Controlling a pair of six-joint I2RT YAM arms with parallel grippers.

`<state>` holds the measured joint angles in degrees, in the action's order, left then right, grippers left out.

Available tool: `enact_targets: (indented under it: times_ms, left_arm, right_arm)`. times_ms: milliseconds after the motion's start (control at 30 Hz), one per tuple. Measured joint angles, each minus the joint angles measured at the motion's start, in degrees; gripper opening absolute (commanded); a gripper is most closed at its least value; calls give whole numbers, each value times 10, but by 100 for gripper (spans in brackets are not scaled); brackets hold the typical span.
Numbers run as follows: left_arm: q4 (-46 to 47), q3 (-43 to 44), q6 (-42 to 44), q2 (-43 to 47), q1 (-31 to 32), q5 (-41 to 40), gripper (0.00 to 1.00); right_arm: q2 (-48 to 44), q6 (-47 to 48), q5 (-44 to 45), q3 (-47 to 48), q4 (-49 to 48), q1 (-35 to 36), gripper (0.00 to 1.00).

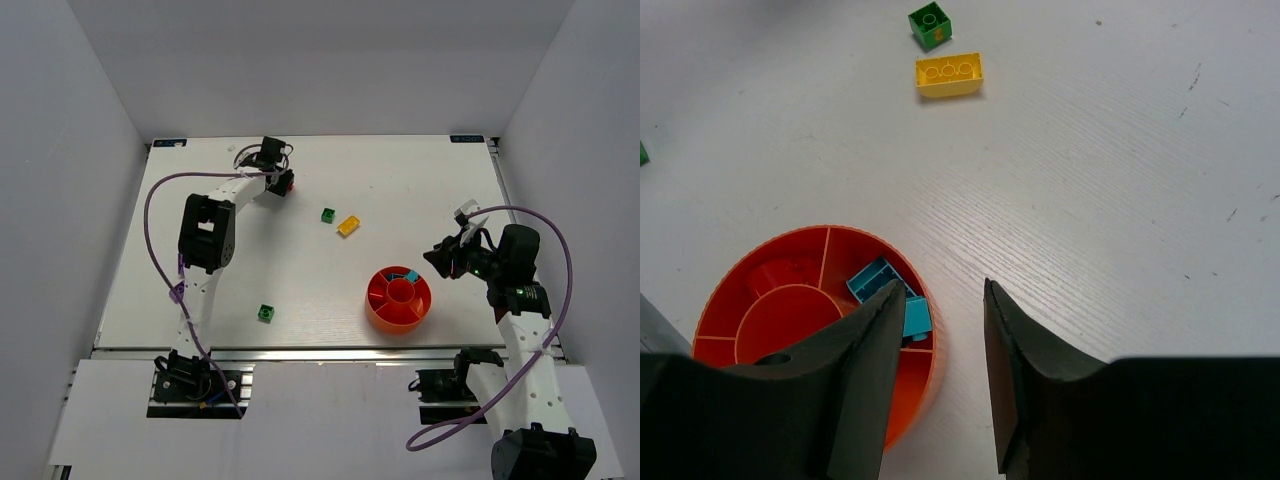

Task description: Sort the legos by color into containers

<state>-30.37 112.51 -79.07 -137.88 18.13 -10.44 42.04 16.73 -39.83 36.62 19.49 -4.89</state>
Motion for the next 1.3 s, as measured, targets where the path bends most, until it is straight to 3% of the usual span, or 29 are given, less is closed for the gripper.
enact_targets:
  times_ms: [167, 433, 767, 1033, 1300]
  left_arm:
    - [42, -62, 75, 35, -2, 29, 10]
    - [55, -259, 235, 180, 2, 99, 0]
    - [109, -454, 436, 416, 26, 299, 0]
    - [163, -504, 513, 476, 92, 494, 1]
    - [206, -510, 522, 479, 181, 560, 4]
  right_arm:
    - [0, 0, 0, 0, 0, 0, 43]
    - [0, 0, 0, 0, 0, 0, 43]
    - [0, 2, 0, -1, 0, -1, 43]
    - [0, 2, 1, -9, 0, -7, 43]
    - [0, 2, 2, -9, 0, -17, 43]
